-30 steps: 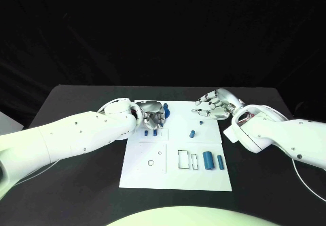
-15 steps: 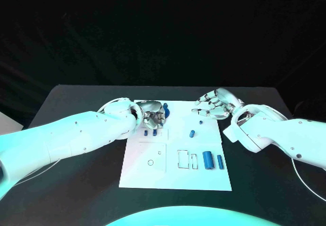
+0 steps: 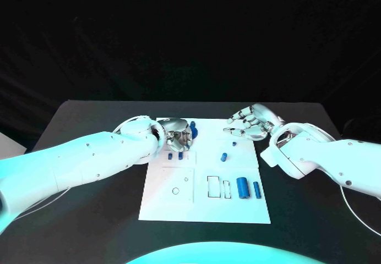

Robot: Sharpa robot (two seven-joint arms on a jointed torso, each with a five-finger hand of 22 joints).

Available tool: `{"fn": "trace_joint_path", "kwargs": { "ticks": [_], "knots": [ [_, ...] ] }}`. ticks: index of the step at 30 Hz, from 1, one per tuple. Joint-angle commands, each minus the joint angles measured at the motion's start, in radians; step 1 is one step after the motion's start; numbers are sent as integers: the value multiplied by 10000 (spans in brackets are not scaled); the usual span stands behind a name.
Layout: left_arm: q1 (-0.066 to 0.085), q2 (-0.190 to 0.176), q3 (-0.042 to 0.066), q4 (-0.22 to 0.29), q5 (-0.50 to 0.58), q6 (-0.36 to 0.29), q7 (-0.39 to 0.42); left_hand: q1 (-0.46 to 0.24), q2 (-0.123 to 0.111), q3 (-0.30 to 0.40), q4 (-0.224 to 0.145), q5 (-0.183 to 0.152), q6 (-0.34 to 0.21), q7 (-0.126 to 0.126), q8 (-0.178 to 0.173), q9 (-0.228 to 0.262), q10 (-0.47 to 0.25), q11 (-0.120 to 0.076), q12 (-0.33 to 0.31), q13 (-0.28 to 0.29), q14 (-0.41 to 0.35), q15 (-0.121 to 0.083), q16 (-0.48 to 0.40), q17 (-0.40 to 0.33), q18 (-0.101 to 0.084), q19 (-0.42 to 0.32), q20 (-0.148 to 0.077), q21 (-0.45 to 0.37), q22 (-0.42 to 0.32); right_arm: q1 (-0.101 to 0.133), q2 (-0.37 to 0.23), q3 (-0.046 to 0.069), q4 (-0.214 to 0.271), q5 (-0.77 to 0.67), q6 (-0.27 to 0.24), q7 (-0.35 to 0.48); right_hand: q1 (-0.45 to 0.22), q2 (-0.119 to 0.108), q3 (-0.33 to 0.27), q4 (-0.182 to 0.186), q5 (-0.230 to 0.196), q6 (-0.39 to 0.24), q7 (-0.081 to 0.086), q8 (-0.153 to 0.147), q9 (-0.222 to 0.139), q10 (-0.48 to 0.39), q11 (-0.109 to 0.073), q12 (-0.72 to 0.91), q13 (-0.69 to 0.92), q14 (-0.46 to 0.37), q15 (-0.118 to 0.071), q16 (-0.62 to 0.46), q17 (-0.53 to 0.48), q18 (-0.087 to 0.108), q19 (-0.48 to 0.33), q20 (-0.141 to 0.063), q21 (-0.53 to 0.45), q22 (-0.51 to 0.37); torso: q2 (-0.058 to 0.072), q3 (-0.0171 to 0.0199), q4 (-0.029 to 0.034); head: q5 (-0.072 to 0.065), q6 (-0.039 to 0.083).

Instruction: Assemble the parts on the task board

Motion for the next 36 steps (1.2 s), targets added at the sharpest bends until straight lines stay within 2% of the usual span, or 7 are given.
{"fn": "trace_joint_path", "kwargs": {
  "ticks": [1,4,10,15,20,26,36],
  "knots": [
    [-45,-53,-11,17,148,-310,123,-8,107,4,-98,9,87,-3,-60,9,106,7,-75,-13,56,4,44,-7,-9,70,7,59,25,-7,3,1,10,-48,35,117,32,30,69,-17,48,-15,-24,56,1,36,-48,-55,1608,857,-79,-59,1864,129,558,-62,-18,1997,-2,-3,0,-12,10],
    [-52,-116,-4,84,211,-448,178,-49,100,2,-118,9,108,11,-92,12,135,19,-121,-22,65,13,44,-16,-11,69,6,76,38,-7,-8,1,23,-48,31,116,32,30,69,-17,48,-15,-24,56,1,36,-48,-55,1608,857,-79,-59,1864,129,558,-62,-18,1997,5,-2,6,-19,34],
    [-58,-336,108,370,446,-614,279,-93,90,-5,-134,7,122,18,-125,14,161,26,-167,-31,83,20,52,1,-15,78,7,97,61,-7,-21,1,28,-48,29,115,32,30,69,-17,48,-15,-24,56,1,36,-48,-55,1608,857,-79,-59,1864,129,558,-62,-18,1997,4,-10,9,-27,35],
    [-58,-701,300,810,776,-614,274,-135,85,-11,-146,7,139,25,-154,18,186,32,-212,-39,89,27,51,-12,-16,79,8,108,72,-7,-36,1,32,-49,28,114,32,30,69,-17,48,-15,-24,56,1,36,-48,-55,1608,857,-79,-59,1864,129,558,-62,-18,1997,-15,10,17,-29,19],
    [-53,-1151,467,1228,1051,-508,146,-180,84,-19,-149,7,165,26,-175,24,215,33,-248,-45,104,30,58,1,-21,90,11,123,92,-7,-52,1,30,-49,27,111,32,30,69,-17,48,-15,-24,56,1,36,-48,-55,1608,857,-79,-59,1864,129,558,-62,-18,1997,-28,12,42,-25,26],
    [-52,-1335,511,1257,1142,-322,27,-213,86,-24,-149,6,183,23,-189,29,235,31,-275,-48,109,31,59,-6,-25,100,14,134,109,-9,-44,1,10,-49,35,108,32,30,69,-17,48,-15,-24,56,1,36,-48,-55,1608,857,-79,-59,1864,129,558,-62,-18,1997,-7,3,33,11,31],
    [-58,-1246,506,1001,1063,-164,-164,-221,86,-26,-152,6,190,21,-193,31,242,29,-283,-49,117,30,64,10,-27,108,15,141,120,-16,-31,1,0,-49,38,106,32,30,69,-17,48,-15,-24,56,1,36,-48,-55,1608,857,-79,-59,1864,129,558,-62,-18,1997,17,-9,-8,57,30]
  ]
}}
